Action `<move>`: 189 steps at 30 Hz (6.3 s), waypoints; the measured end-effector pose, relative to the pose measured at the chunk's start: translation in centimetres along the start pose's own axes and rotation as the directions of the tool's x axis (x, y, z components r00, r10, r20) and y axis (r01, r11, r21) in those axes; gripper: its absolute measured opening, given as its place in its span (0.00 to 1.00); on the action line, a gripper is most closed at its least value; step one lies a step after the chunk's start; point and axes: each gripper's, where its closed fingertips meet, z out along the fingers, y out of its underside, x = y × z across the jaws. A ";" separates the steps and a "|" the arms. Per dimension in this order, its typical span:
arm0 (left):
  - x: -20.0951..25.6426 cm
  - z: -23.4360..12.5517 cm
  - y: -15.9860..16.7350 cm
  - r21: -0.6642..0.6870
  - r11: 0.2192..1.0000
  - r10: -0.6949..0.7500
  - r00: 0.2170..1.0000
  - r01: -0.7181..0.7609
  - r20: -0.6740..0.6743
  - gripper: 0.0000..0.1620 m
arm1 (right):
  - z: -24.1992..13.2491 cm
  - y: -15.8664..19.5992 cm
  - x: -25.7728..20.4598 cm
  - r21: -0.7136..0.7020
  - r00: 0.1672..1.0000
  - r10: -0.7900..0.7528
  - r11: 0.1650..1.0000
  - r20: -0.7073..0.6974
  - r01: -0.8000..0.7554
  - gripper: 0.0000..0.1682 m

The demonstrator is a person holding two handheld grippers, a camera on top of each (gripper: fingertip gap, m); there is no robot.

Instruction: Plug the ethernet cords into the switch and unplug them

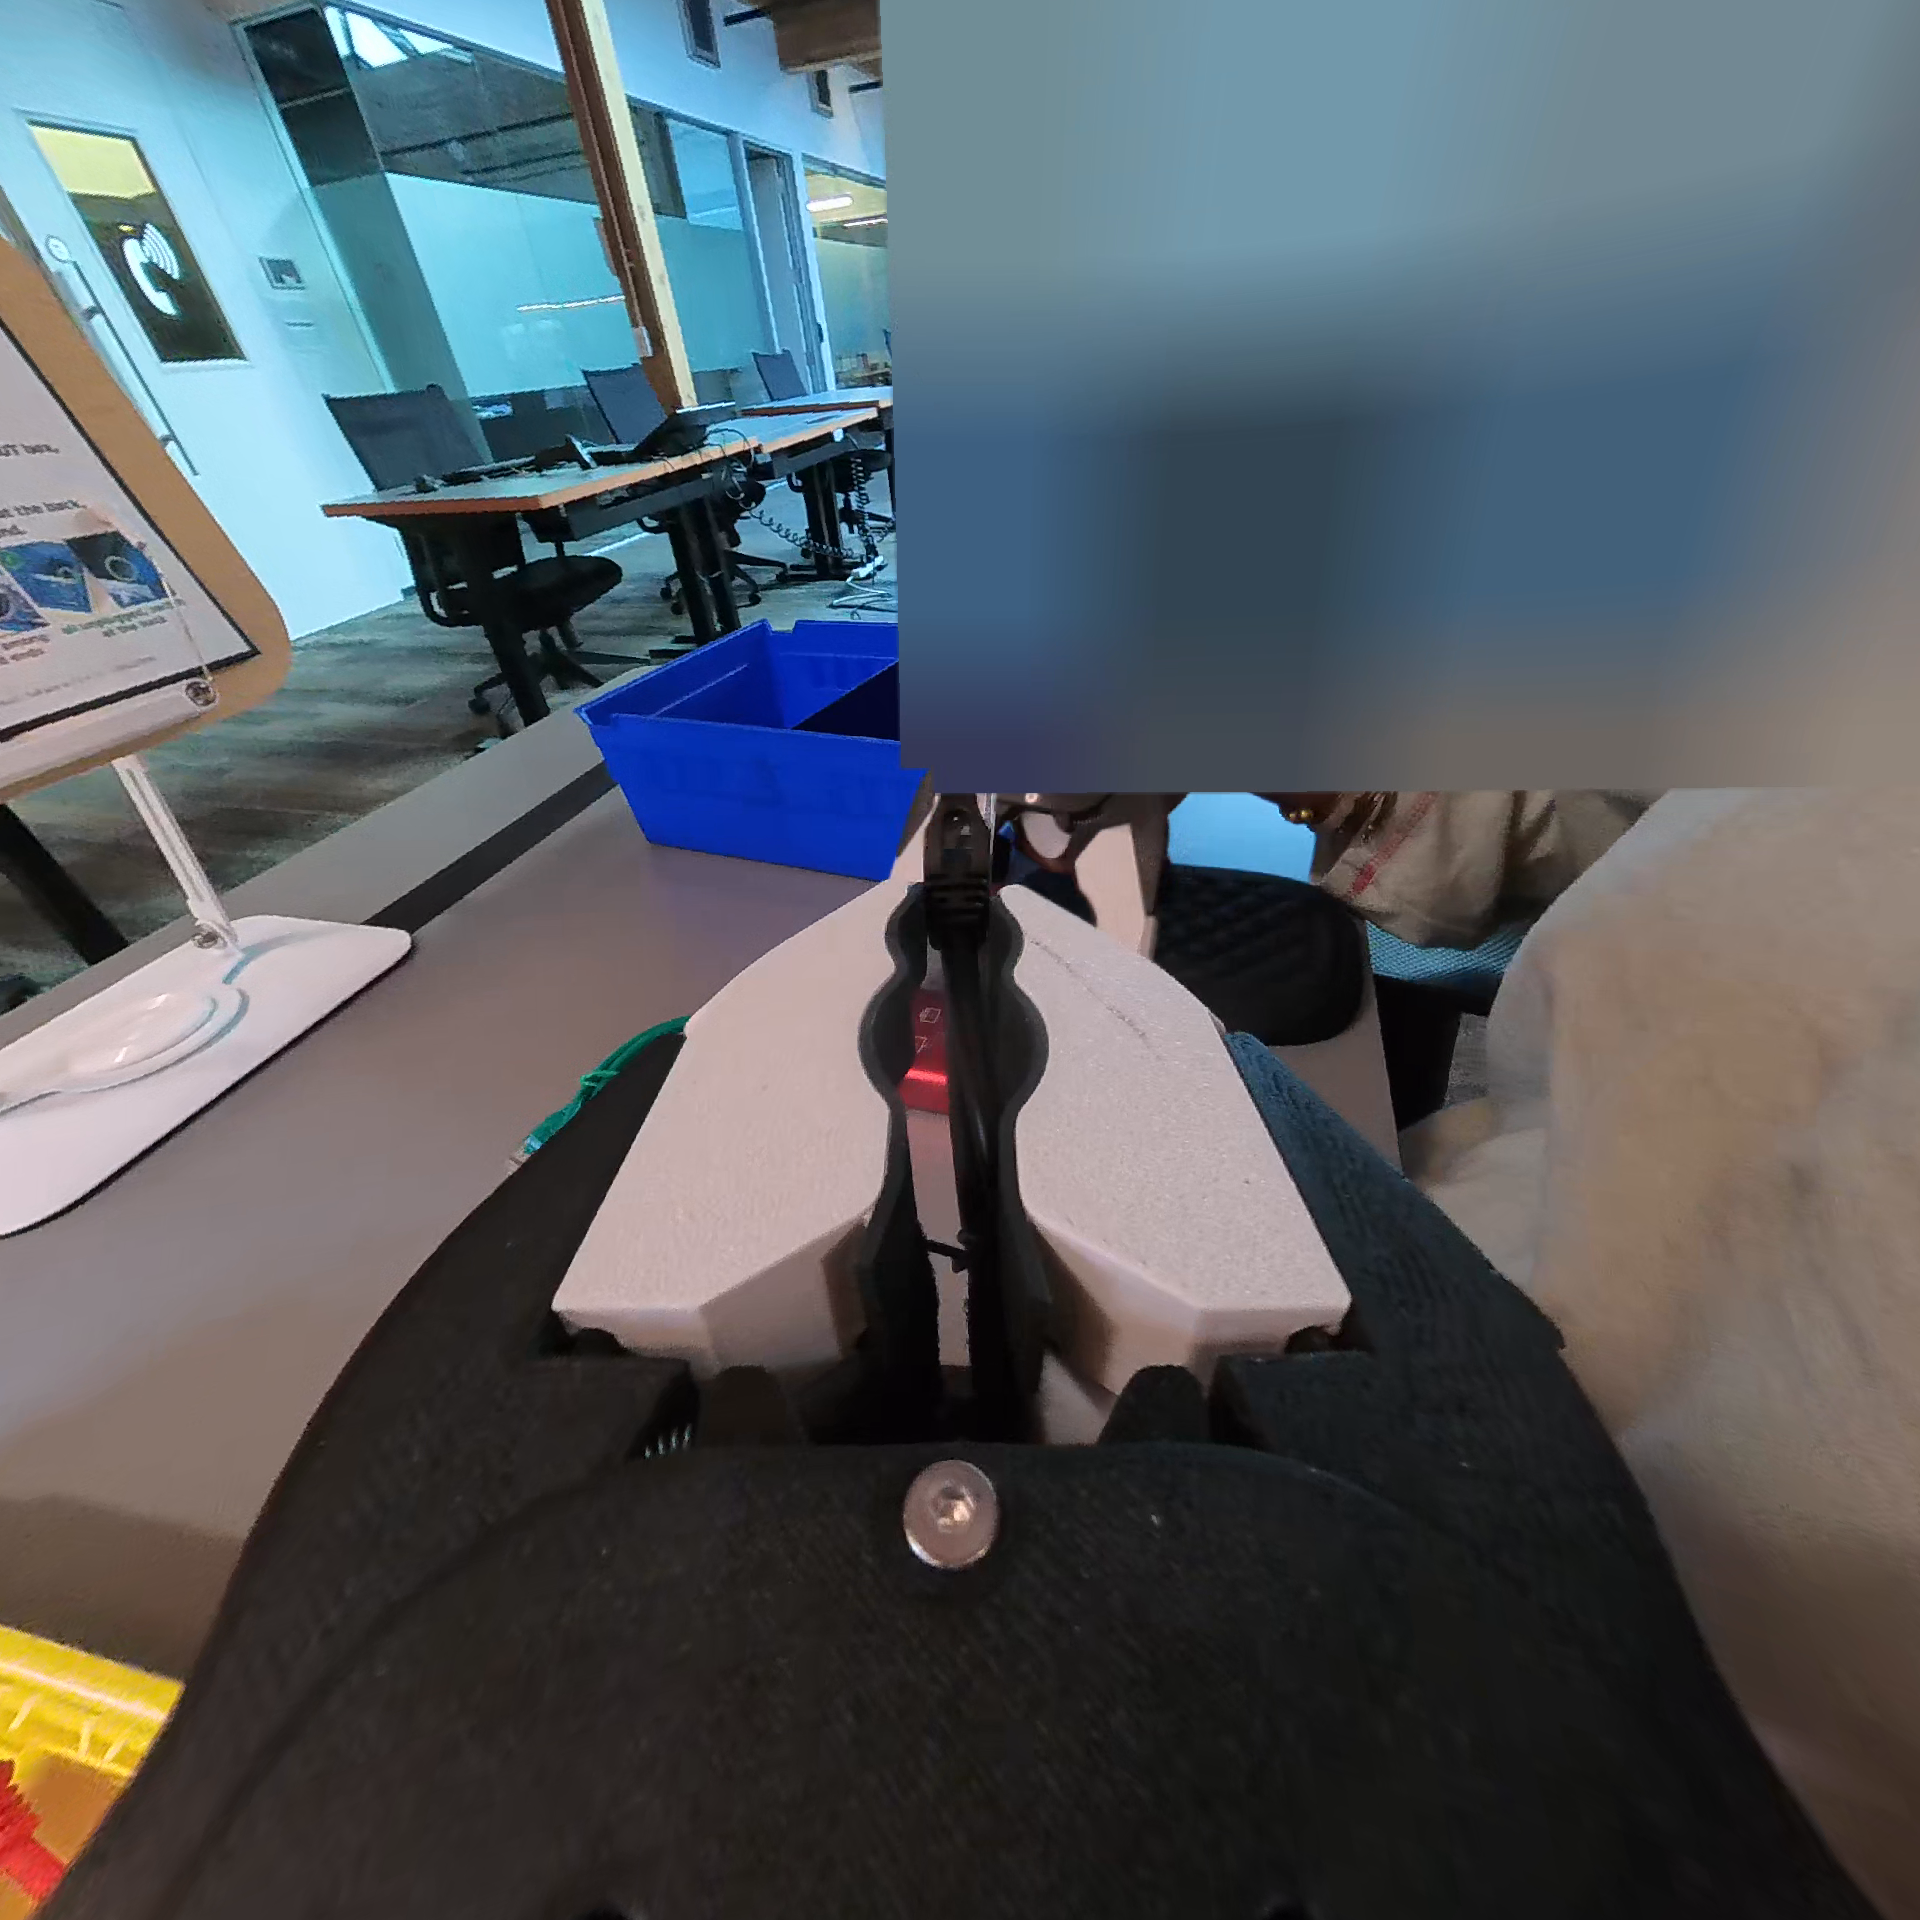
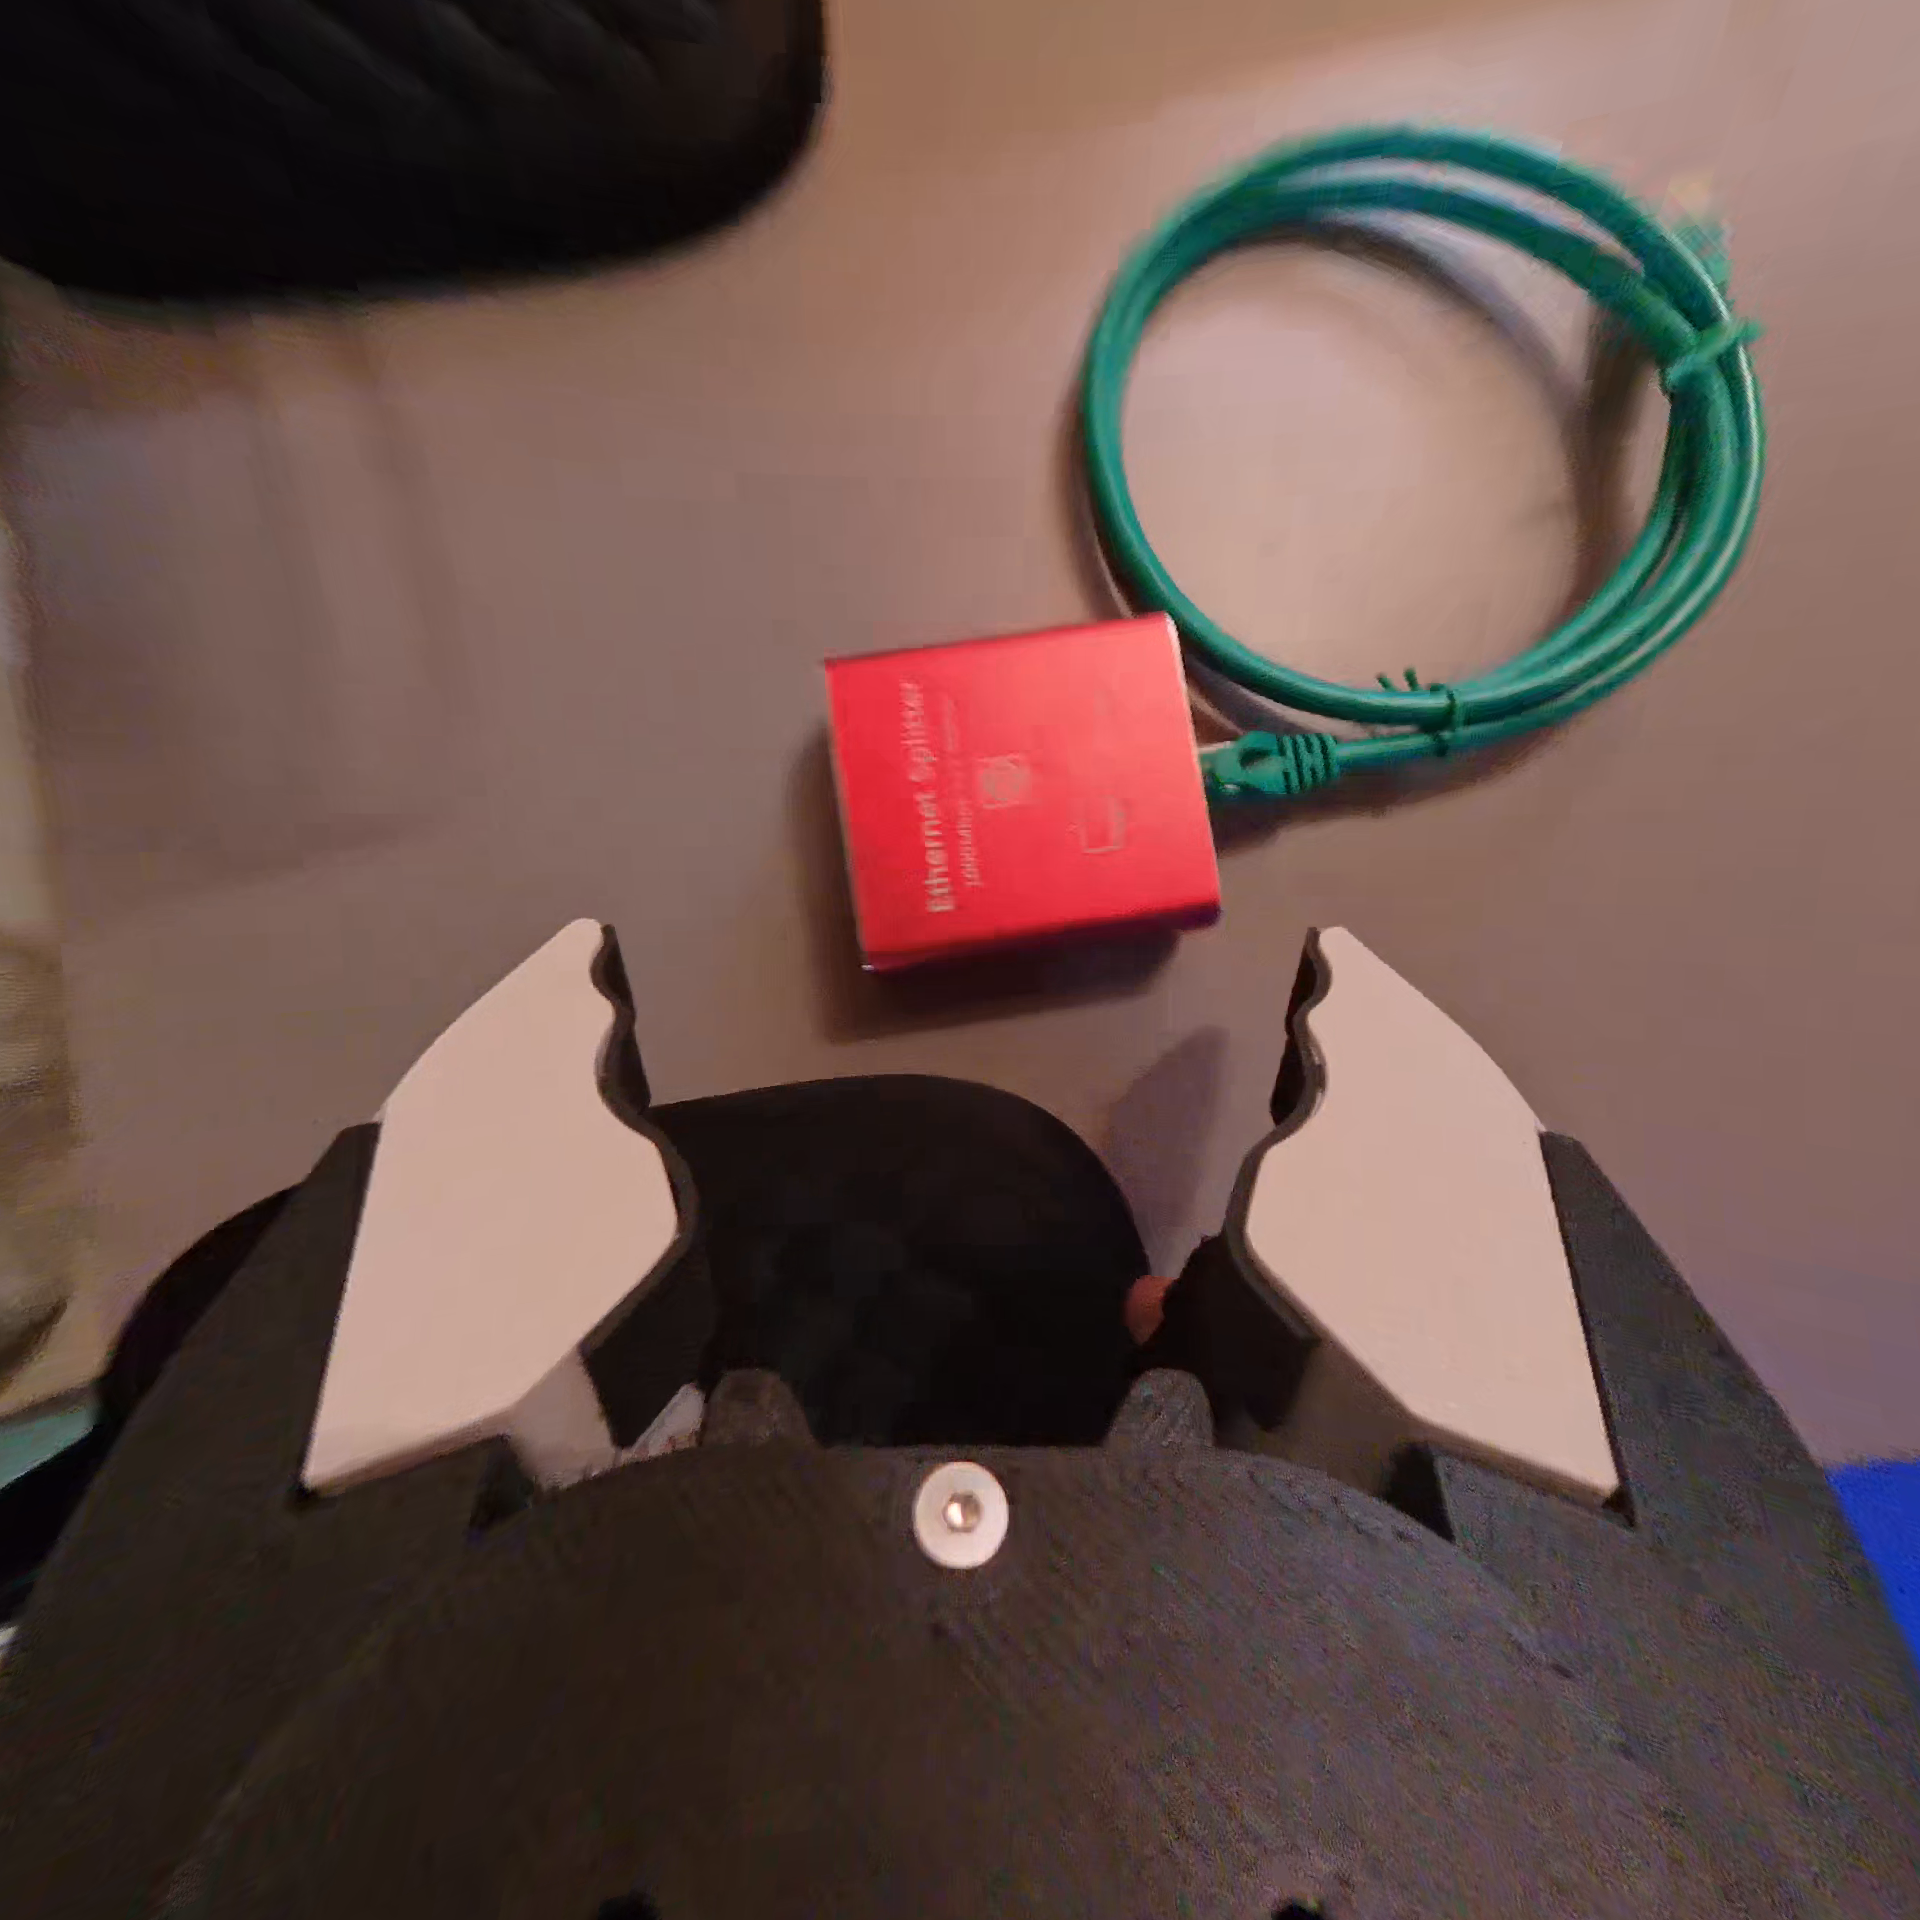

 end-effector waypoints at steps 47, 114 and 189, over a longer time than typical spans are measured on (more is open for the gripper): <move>-0.1 -1.1 1.3 -0.063 0.998 0.022 0.999 -0.020 0.031 0.07 | 3.3 -2.4 -1.7 0.030 0.940 -0.279 0.960 0.198 0.279 0.61; 1.8 1.2 2.9 -0.096 0.994 0.054 0.997 -0.059 -0.047 0.07 | -8.5 4.3 1.2 0.595 0.013 0.896 -0.285 0.444 -0.752 0.39; 1.1 2.1 3.6 -0.133 0.989 0.061 0.998 -0.061 0.003 0.07 | -6.8 -9.2 -2.3 0.511 0.946 0.166 0.860 -0.279 0.000 0.21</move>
